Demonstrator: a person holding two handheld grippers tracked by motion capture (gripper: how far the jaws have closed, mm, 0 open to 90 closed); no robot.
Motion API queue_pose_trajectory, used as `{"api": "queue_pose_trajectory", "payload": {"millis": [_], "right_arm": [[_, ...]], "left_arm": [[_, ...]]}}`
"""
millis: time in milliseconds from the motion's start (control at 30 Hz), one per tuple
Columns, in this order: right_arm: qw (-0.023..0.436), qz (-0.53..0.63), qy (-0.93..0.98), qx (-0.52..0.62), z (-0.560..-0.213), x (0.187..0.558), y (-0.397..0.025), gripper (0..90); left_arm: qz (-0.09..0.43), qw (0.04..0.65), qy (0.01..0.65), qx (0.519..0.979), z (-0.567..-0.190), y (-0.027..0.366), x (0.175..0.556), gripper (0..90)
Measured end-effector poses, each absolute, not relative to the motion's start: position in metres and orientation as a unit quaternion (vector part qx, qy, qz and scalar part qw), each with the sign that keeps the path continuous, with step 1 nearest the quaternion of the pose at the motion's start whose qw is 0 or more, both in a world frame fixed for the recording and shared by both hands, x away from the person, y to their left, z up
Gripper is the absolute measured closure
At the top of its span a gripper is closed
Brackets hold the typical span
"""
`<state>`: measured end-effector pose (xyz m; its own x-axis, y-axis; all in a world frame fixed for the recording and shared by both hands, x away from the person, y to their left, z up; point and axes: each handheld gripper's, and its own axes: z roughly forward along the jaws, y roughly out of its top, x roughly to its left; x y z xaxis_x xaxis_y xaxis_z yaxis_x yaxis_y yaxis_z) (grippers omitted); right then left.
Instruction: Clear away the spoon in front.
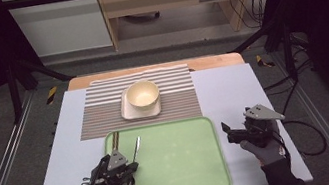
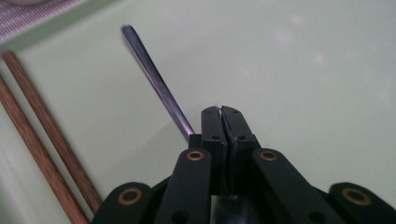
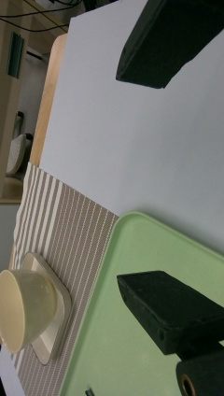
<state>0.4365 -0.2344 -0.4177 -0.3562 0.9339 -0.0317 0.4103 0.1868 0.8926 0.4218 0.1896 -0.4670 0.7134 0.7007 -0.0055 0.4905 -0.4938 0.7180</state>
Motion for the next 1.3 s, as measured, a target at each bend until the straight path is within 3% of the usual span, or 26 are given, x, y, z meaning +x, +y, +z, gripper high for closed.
{"api": "queue_pose_trajectory", "payload": {"millis": [300, 1300], "right_arm": [[0.31, 0.421, 0.708, 0.475, -0.418, 0.437, -0.234, 4.3], [0.311, 0.424, 0.707, 0.473, -0.417, 0.436, -0.234, 4.4]], "left_arm": [[0.148, 0.353, 0.35, 0.855, -0.473, 0.177, 0.437, 89.5], [0.163, 0.339, 0.358, 0.855, -0.471, 0.2, 0.414, 89.5]]}}
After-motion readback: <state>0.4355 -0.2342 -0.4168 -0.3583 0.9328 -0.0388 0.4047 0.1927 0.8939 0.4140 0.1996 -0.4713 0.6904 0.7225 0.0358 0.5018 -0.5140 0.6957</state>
